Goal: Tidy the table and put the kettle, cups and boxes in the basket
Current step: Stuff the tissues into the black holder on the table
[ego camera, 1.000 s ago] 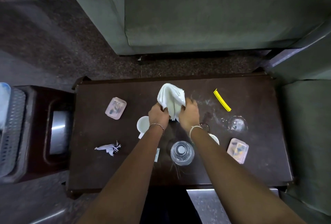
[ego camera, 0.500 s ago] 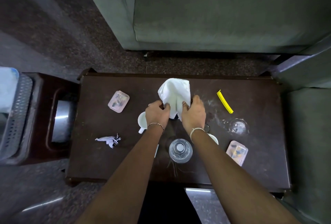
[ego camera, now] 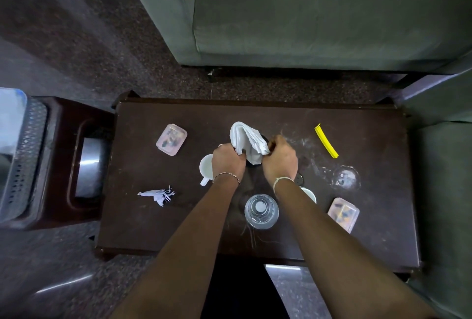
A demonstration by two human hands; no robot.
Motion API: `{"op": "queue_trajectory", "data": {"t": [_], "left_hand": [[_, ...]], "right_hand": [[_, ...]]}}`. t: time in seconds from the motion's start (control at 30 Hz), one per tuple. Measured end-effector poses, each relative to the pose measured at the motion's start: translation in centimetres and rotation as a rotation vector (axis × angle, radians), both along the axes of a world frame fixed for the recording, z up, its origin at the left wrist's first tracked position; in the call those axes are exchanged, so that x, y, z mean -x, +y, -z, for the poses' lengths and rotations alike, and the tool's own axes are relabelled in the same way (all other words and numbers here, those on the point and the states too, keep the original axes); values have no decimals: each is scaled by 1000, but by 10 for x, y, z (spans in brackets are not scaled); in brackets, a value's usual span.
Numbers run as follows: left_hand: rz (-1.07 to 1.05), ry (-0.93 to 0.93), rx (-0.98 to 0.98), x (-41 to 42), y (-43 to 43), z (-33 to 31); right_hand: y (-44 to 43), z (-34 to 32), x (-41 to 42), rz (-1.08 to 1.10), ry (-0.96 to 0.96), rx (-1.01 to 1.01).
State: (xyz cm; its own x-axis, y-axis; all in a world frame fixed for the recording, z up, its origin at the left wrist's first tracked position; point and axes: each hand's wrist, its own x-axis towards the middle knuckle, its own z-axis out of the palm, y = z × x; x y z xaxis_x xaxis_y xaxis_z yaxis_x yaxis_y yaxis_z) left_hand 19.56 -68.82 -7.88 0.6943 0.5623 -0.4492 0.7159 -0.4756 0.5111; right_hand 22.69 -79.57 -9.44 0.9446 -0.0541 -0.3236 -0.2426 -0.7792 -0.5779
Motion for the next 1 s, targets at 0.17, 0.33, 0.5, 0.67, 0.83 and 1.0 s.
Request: {"op": "queue_trajectory", "data": {"t": [0.17,0.33,0.5,0.67,0.83,1.0], "left_hand": [[100,-1,-43,-2,1,-4],[209,30,-68,-4,-1,-3],[200,25,-39,0,-2,-2],[43,-119,-42,9,4,-8],[80,-288,-34,5,12,-9],[101,-253,-44,-2,7,-4]], "right_hand": [[0,0,-1,-19,-34,-55],[2,4,2,-52,25,-76],[6,11,6,-74,15,46],[-1,9,12,-13,-140,-62],[-9,9,16,24,-163,-106],[-11,13,11,-1,-93,-93]]}}
